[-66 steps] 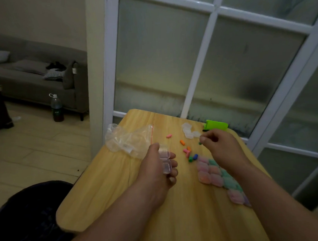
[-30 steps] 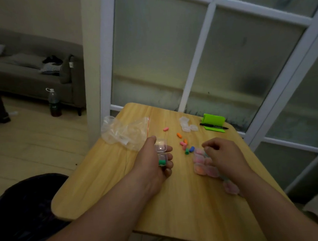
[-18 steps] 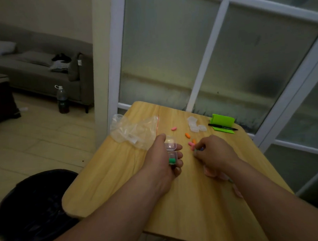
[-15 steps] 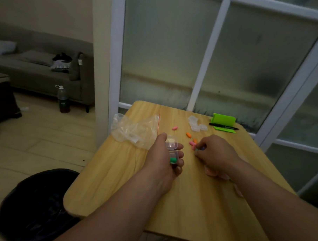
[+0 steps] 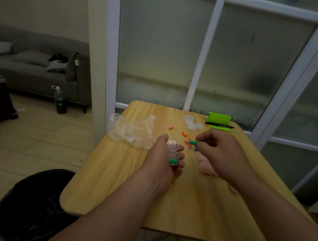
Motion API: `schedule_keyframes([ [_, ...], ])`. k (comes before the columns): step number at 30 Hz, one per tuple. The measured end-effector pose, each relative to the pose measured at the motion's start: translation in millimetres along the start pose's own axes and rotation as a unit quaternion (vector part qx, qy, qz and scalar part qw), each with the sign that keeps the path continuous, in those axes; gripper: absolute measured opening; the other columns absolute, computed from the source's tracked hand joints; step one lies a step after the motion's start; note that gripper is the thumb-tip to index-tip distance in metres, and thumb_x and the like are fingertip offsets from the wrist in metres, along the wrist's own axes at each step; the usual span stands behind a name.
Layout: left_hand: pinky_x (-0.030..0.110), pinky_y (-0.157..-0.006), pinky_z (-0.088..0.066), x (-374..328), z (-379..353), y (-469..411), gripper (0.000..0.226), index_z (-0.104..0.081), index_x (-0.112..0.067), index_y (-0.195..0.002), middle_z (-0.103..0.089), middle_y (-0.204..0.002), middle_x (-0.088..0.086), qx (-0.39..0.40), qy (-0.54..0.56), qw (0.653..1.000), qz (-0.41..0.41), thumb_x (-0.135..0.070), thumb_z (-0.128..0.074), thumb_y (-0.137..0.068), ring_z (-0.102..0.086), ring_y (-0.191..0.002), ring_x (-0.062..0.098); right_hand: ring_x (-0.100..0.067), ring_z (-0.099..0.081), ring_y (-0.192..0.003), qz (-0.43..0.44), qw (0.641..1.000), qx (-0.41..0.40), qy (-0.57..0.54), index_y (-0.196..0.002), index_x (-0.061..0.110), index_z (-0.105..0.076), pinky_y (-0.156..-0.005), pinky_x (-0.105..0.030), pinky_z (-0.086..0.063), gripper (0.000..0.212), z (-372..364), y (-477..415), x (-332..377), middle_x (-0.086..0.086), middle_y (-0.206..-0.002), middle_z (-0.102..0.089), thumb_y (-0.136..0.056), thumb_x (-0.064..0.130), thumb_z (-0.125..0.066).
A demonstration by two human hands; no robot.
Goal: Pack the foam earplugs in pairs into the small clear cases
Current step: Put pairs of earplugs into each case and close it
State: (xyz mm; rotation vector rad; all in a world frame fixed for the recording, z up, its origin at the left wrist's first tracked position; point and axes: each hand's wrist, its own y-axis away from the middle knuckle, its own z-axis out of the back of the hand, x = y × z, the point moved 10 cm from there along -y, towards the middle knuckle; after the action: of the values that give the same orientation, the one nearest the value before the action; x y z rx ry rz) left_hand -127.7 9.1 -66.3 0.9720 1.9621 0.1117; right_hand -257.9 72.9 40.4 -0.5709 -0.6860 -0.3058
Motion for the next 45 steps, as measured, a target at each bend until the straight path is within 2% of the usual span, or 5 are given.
schedule_keyframes([
  [22, 0.028, -0.060, -0.045, 15.0, -13.5, 8.1, 0.060, -0.065, -0.008, -0.126, -0.062, -0.082, 0.008, 0.060, -0.017, 0.998, 0.020, -0.058, -0.039, -0.104, -0.056, -0.063, 0.016, 0.000, -0.060, -0.091, 0.035, 0.998, 0.056, -0.019, -0.100, 0.037, -0.073, -0.072, -0.015, -0.045, 0.014, -24.1, 31.0, 7.7, 0.014, -0.101, -0.064, -0.095, 0.024, -0.070],
  [29, 0.029, -0.060, -0.043, 18.9, -17.3, 14.8, 0.063, -0.065, -0.011, -0.115, -0.055, -0.076, 0.006, 0.076, -0.045, 0.995, 0.041, -0.066, -0.037, -0.103, -0.053, -0.063, 0.018, 0.015, -0.059, -0.105, 0.002, 0.997, 0.064, -0.041, -0.132, 0.035, -0.070, -0.080, -0.010, -0.044, 0.029, -23.8, 25.4, 4.1, 0.022, -0.119, -0.070, -0.107, 0.031, -0.056],
  [33, 0.030, -0.063, -0.047, 17.1, -13.6, 13.8, 0.076, -0.062, -0.005, -0.138, -0.059, -0.083, 0.008, 0.067, -0.005, 0.997, 0.041, -0.068, -0.038, -0.101, -0.056, -0.066, 0.018, 0.011, -0.062, -0.103, 0.029, 0.994, 0.077, -0.070, -0.113, 0.036, -0.075, -0.077, -0.010, -0.047, 0.019, -23.2, 33.6, 17.7, 0.021, -0.107, -0.073, -0.106, 0.033, -0.058],
  [40, 0.032, -0.064, -0.052, 10.0, -17.8, 16.3, 0.061, -0.059, 0.000, -0.112, -0.055, -0.078, 0.013, 0.105, 0.003, 0.994, 0.038, -0.057, -0.039, -0.105, -0.055, -0.067, 0.022, 0.006, -0.056, -0.107, 0.087, 0.988, 0.114, 0.049, -0.104, 0.041, -0.060, -0.086, -0.020, -0.049, 0.020, -35.6, 55.0, 24.6, 0.020, -0.112, -0.066, -0.094, 0.037, -0.076],
  [45, 0.042, -0.093, -0.060, 12.5, -28.3, 21.0, 0.045, -0.058, 0.005, -0.135, -0.069, -0.122, 0.029, 0.151, -0.056, 0.987, 0.003, -0.023, -0.046, -0.104, -0.069, -0.108, 0.034, 0.011, -0.064, -0.099, 0.074, 0.993, 0.093, 0.010, -0.110, 0.031, -0.056, -0.076, -0.014, -0.054, 0.027, -20.4, 51.2, 18.0, 0.015, -0.110, -0.068, -0.094, 0.030, -0.078],
])
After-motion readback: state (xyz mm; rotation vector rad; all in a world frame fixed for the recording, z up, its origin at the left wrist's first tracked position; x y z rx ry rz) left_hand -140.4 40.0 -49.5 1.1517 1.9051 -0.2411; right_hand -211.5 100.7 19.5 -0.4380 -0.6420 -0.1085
